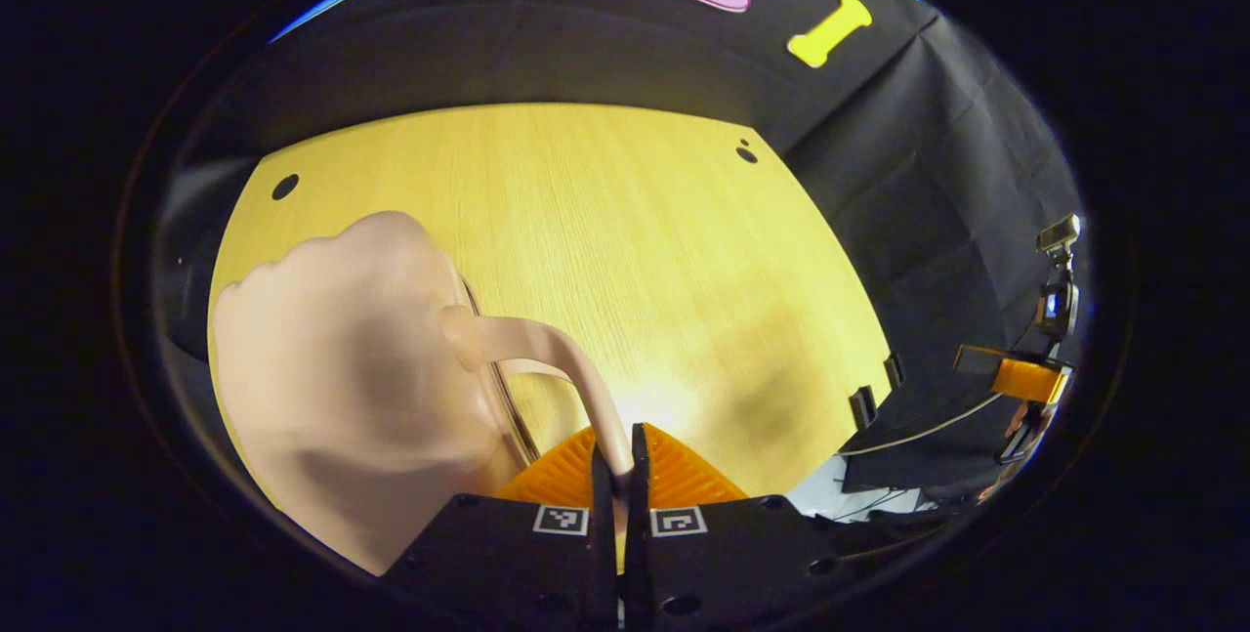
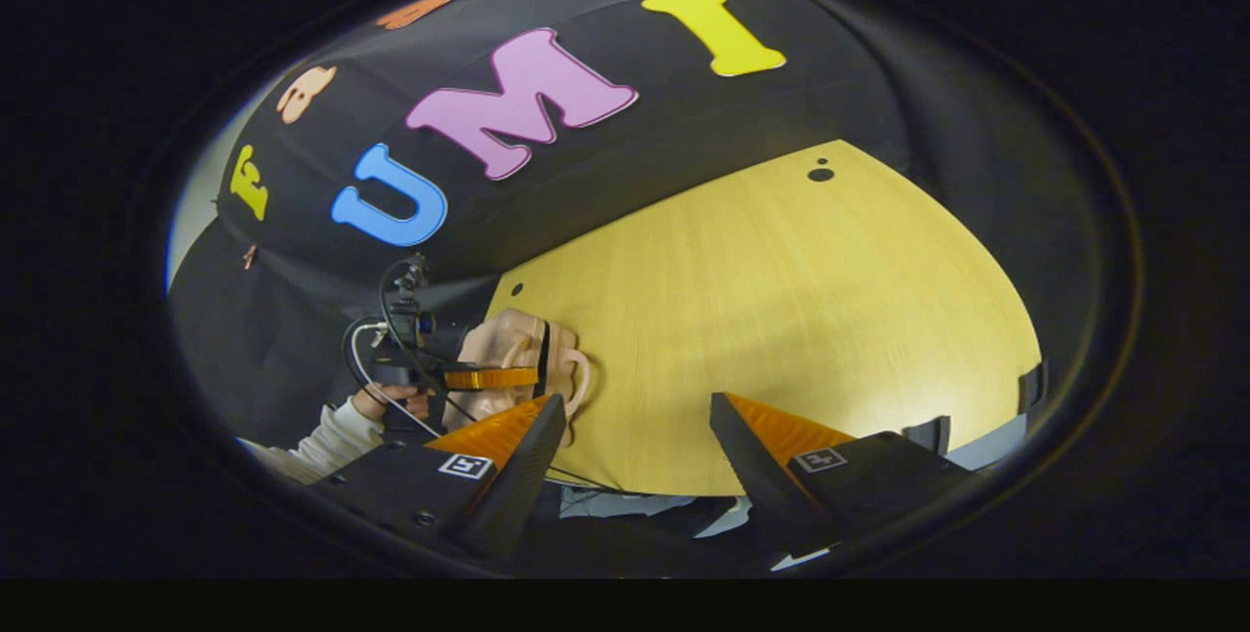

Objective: First open the suitcase, pack the skin care products into it, and then close the suitcase.

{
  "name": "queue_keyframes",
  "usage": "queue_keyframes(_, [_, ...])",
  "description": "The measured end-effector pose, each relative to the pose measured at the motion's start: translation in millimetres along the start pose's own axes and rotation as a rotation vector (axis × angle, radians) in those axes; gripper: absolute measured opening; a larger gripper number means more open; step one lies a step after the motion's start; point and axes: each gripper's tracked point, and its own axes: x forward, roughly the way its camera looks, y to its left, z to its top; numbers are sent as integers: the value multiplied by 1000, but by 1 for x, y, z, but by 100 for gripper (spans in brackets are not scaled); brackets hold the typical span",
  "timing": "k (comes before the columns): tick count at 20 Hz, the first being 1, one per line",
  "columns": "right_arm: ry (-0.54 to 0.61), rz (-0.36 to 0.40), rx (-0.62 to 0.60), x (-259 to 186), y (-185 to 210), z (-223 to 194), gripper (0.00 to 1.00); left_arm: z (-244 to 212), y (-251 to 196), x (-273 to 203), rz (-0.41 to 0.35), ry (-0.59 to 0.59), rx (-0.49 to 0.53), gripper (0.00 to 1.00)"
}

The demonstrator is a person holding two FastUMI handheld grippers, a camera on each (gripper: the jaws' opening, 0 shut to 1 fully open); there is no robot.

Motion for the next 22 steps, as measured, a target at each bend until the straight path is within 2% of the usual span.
queue_keyframes(1, [-3, -19, 8, -3, -10, -4, 95, -7, -2, 9, 6, 27, 10, 5])
queue_keyframes(2, [-4, -28, 7, -4, -14, -5, 95, -8, -2, 15, 7, 32, 18, 10])
queue_keyframes(6, [0, -27, 14, 2, -18, 0, 95, -10, -7, 24, 2, 26, 8, 16])
queue_keyframes(8, [2, -18, -2, 8, -12, 2, 95, -14, -7, 25, 15, 16, 13, 22])
queue_keyframes(10, [6, -6, -40, 11, -3, 5, 95, -11, -8, 16, 15, -24, 31, 22])
queue_keyframes(11, [9, -1, -59, 13, 1, 5, 95, -6, -7, 9, 26, -47, 47, 30])
queue_keyframes(12, [12, 6, -74, 15, 5, 7, 95, 0, -7, -1, 36, -77, 67, 22])
queue_keyframes(13, [15, 17, -80, 16, 10, 8, 95, 7, -10, -12, 38, -112, 85, 37])
queue_keyframes(14, [19, 30, -86, 21, 17, 9, 95, 16, -11, -25, 57, -160, 104, 39])
queue_keyframes(16, [26, 47, -101, 25, 27, 12, 95, 24, -5, -47, 129, -223, 139, 66])
queue_keyframes(17, [26, 54, -113, 27, 31, 12, 95, 26, -5, -55, 165, -254, 162, 65])
queue_keyframes(18, [22, 56, -130, 28, 35, 15, 95, 27, -6, -65, 193, -279, 183, 76])
queue_keyframes(22, [-75, 30, -242, 29, 47, 41, 95, 45, -25, -110, 268, -451, 245, 83])
